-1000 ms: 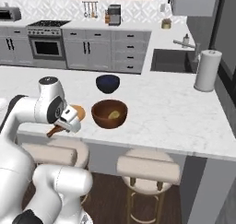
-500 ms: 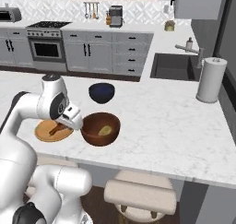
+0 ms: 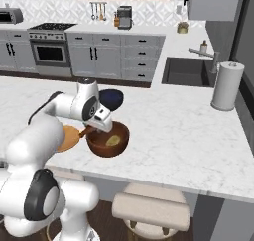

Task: Pick the chicken drumstick and potato from their plates and place them in the bowl. Then put the bowl in the fridge.

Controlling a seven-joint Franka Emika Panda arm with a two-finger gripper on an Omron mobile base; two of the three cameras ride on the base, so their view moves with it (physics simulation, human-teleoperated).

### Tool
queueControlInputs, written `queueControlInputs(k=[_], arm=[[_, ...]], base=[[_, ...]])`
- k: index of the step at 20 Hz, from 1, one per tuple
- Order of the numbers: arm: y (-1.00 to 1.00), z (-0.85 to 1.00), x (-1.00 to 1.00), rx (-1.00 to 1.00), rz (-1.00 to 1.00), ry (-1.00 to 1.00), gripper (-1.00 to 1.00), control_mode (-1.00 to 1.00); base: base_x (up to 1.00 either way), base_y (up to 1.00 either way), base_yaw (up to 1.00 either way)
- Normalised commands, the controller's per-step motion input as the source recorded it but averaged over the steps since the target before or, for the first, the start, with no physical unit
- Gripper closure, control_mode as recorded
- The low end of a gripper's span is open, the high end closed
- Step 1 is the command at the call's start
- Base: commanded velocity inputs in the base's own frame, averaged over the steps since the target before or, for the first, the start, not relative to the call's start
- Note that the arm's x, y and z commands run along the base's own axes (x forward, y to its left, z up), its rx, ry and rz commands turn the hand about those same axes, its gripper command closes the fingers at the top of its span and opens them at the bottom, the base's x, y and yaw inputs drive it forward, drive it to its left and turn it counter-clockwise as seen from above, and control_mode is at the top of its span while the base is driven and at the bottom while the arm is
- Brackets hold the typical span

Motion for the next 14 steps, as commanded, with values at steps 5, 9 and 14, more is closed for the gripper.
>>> queueControlInputs(k=[5, 9, 14], arm=[[-0.08, -0.47, 0.91, 0.0, 0.07, 0.07, 1.0, -1.0], [0.02, -0.5, 0.2, -0.01, 0.04, 0.07, 1.0, -1.0], [0.0, -0.51, 0.36, -0.02, 0.03, 0.05, 1.0, -1.0]], base=[[0.0, 0.0, 0.0], [0.0, 0.0, 0.0], [0.0, 0.0, 0.0]])
